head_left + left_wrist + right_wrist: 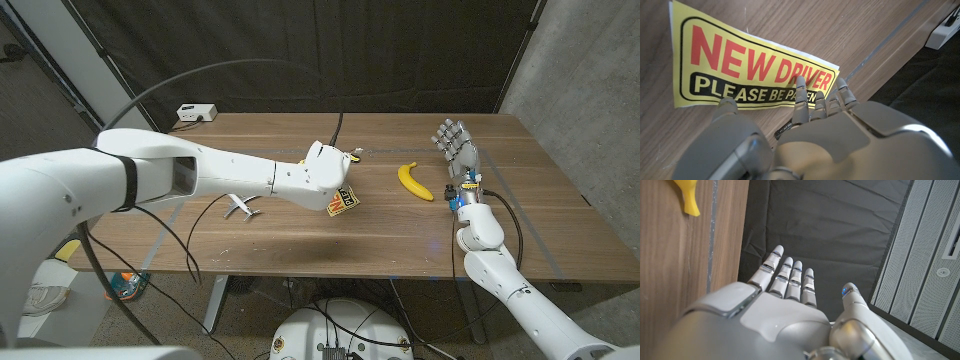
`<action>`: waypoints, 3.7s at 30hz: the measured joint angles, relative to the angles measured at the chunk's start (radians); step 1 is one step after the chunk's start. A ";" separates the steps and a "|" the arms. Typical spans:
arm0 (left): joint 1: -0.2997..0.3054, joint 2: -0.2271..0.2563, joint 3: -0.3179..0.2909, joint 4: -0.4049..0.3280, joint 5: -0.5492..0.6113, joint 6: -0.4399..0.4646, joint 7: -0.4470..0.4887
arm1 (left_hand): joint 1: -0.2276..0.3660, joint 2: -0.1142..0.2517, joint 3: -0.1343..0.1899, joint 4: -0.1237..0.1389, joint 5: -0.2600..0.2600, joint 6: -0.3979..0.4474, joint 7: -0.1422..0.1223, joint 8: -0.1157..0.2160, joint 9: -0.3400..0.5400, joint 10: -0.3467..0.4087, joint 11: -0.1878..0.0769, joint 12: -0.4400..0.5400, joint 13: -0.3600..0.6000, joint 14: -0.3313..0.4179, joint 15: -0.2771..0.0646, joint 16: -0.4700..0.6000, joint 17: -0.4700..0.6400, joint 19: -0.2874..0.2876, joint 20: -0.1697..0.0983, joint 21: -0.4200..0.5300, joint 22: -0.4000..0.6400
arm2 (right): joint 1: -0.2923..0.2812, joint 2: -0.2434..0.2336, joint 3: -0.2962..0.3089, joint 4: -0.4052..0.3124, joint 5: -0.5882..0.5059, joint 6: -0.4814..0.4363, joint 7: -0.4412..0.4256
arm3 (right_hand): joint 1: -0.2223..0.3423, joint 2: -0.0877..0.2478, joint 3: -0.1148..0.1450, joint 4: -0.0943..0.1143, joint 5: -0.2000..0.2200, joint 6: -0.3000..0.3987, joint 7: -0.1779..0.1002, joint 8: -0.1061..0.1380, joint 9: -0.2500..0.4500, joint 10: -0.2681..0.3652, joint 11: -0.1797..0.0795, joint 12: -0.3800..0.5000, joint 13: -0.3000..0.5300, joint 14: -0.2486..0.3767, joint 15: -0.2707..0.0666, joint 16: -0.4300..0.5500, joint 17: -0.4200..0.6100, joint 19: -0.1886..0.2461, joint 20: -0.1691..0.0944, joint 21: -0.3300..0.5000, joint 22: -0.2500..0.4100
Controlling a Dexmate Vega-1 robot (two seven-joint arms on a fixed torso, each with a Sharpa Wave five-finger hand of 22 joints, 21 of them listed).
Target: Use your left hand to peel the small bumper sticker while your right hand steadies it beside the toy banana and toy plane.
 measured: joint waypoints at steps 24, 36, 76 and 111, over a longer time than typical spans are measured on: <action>0.058 -0.060 0.022 0.199 -0.160 0.012 0.264 | 0.216 0.213 0.146 -0.124 -0.047 0.270 0.005 0.049 -0.062 0.176 -0.121 0.073 -0.046 0.169 -0.100 0.024 -0.012 0.099 -0.015 0.038 -0.011 | 0.017 0.011 -0.005 0.023 -0.009 0.013 -0.006 | -0.005 -0.005 0.000 0.000 0.000 0.000 0.000 0.000 0.000 0.000 0.000 0.000 0.000 0.005 0.005 0.000 0.000 0.000 0.000 0.000 0.000; 0.068 -0.027 -0.002 0.196 -0.236 0.007 0.299 | 0.132 0.281 -0.014 0.036 -0.030 0.035 0.007 -0.023 -0.078 0.069 -0.015 0.031 -0.051 0.078 -0.014 0.004 0.000 0.021 -0.002 0.002 -0.002 | 0.025 0.010 -0.012 0.006 -0.037 -0.009 -0.035 | -0.005 -0.005 0.004 -0.004 0.000 0.000 0.000 0.000 0.000 0.000 0.000 0.000 0.000 0.015 0.004 0.000 0.000 0.000 0.000 0.000 0.000; 0.510 0.069 -0.380 0.273 -0.085 -0.170 0.942 | 0.629 0.254 0.325 -0.033 -0.028 0.209 0.017 -0.052 -0.261 0.334 -0.141 0.147 -0.088 0.442 -0.220 0.049 -0.013 0.304 -0.082 0.175 -0.006 | 0.064 0.018 -0.046 -0.022 -0.093 -0.076 -0.090 | -0.009 -0.001 0.008 -0.008 0.000 0.000 0.000 0.000 0.000 0.005 0.005 0.000 0.000 0.018 0.007 -0.003 0.000 0.004 -0.004 0.000 0.000; 0.945 -0.132 -1.211 0.470 0.485 -1.135 1.759 | 0.503 0.275 0.199 -0.068 -0.054 0.531 -0.231 0.225 0.056 0.554 -0.396 0.131 -0.034 0.494 -0.250 0.082 0.037 0.345 -0.145 0.245 -0.015 | 0.038 -0.032 -0.040 -0.071 -0.048 -0.126 -0.043 | 0.090 0.004 0.056 -0.067 0.008 0.042 0.013 0.004 0.000 0.043 0.012 0.004 0.000 0.058 0.018 -0.003 -0.005 0.048 0.012 0.003 0.000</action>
